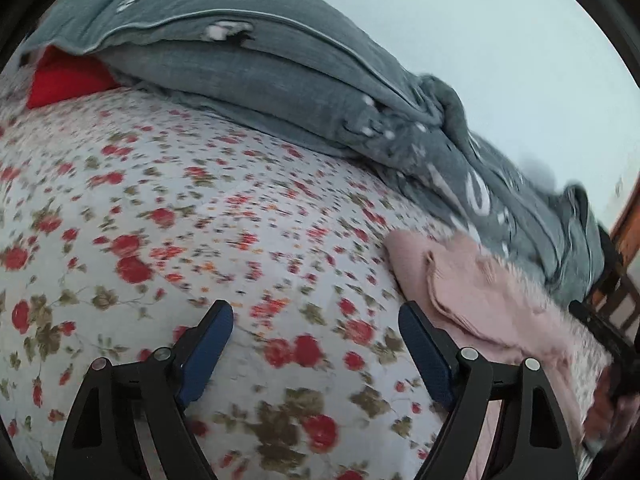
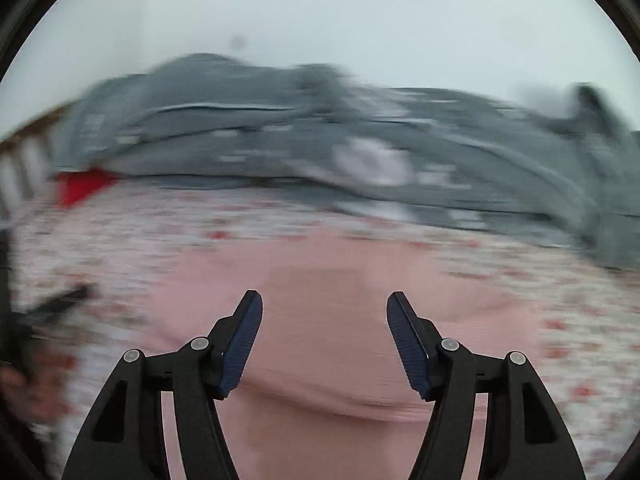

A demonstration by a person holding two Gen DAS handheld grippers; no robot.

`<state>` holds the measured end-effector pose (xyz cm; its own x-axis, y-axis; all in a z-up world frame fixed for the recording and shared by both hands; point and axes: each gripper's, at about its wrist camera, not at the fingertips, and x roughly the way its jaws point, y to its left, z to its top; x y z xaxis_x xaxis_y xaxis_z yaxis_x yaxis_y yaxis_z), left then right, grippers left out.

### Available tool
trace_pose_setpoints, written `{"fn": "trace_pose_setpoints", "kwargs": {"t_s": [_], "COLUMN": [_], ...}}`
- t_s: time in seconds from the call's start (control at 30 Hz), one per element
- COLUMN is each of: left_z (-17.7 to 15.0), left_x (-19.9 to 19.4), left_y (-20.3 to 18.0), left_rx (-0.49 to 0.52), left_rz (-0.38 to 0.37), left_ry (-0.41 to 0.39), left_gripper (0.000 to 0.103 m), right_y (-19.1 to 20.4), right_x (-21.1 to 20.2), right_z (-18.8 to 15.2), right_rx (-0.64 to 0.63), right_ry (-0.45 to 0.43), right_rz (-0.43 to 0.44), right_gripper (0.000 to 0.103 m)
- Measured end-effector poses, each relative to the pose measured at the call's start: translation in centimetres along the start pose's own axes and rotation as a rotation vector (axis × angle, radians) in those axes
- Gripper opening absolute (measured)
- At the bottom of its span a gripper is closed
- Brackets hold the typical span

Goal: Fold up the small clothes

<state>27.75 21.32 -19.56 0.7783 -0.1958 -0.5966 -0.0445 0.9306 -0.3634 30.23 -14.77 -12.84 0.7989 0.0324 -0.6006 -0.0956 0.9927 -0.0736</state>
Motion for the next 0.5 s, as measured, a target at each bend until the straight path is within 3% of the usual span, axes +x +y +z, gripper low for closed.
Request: {"fn": "trace_pose_setpoints", "kwargs": {"t_s": [0.07, 0.1, 0.17, 0.23, 0.37, 0.4, 0.43, 0.5], "left_z": [0.3, 0.5, 0.5, 0.2, -2.5, -2.4, -2.3, -2.3], "left_x": [-0.4, -0.8, -0.6, 1.6, 6.7, 6.7, 5.7, 5.7], "left_y": [-2.8, -5.1, -8.8, -11.8, -13.8, -13.9, -13.8, -13.4], "left_rx": [0.088, 0.156, 0.266, 0.321, 0.382, 0.383, 0.374, 0.358], "left_rz": [-0.013, -0.020, -0.018, -0.001, 0.104, 0.103, 0.102, 0.100], "left_ry": [0.004, -0.036, -0.083, -0.038, 0.131, 0.131, 0.079, 0.083], "left_gripper": [0.083, 0.083, 0.083, 0.083, 0.078, 0.076, 0.077, 0.078], "right_y": [-4.1, -5.5, -7.8, -9.6, -11.2, -11.4, -11.5, -11.4], "right_x": [0.8, 1.1, 2.5, 4.4, 5.2, 5.2, 5.3, 5.4], "right_z": [-0.9, -1.3, -2.5, -4.0, -5.2, -5.4, -5.6, -5.5], "right_rx": [0.037, 0.061, 0.116, 0.171, 0.252, 0.265, 0.275, 0.280], "right_ry": [0.027, 0.037, 0.085, 0.161, 0.172, 0.168, 0.166, 0.160], "right_rz": [-0.088, -0.102, -0.089, -0.063, -0.015, -0.012, -0.011, -0.010], "right_gripper": [0.046, 0.040, 0.025, 0.013, 0.007, 0.007, 0.007, 0.006]}}
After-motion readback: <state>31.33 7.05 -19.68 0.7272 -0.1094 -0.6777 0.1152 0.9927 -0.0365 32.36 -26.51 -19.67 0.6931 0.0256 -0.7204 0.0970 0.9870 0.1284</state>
